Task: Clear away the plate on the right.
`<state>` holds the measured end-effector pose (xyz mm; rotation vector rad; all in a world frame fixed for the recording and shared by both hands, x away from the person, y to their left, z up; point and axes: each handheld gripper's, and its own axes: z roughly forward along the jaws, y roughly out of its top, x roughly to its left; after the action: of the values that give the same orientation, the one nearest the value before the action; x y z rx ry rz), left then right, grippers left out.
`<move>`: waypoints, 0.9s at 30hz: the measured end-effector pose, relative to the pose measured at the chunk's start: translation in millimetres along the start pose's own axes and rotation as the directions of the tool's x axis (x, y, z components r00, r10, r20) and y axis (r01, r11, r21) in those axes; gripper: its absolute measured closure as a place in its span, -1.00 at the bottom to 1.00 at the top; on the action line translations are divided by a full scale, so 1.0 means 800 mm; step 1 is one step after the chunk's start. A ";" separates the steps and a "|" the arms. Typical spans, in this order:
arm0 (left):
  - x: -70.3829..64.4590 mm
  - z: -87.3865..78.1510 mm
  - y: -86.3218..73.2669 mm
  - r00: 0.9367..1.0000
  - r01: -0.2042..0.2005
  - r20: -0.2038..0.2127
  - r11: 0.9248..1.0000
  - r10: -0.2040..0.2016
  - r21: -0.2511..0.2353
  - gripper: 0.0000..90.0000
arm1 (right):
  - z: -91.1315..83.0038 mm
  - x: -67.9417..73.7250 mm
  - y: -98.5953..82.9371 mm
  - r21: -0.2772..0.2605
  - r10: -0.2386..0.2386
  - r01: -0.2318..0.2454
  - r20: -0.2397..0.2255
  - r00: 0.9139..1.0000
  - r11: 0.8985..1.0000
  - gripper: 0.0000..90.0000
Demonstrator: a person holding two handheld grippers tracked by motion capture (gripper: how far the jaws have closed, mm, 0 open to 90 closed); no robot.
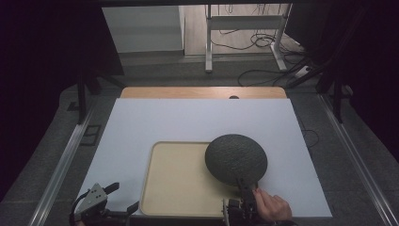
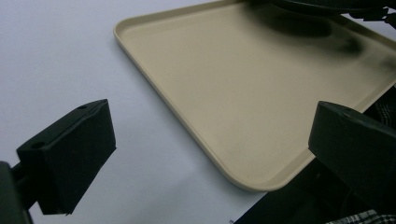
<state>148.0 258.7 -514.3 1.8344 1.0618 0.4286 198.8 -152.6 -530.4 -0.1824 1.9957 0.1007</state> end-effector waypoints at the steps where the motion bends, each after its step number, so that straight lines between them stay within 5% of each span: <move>1: 0.000 0.000 0.000 1.000 0.000 0.000 1.000 0.000 0.000 -0.99 | 0.000 0.000 0.003 -0.005 -0.004 0.004 -0.001 1.000 1.000 0.84; 27: 0.000 -0.001 -0.001 1.000 0.002 0.000 1.000 -0.002 -0.005 -0.99 | 0.000 0.017 0.072 -0.138 -0.052 0.048 -0.028 0.998 0.989 0.84</move>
<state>147.6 259.4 -514.4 1.8287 1.0611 0.4295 183.4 -97.0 -543.1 -0.3242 2.0150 0.2042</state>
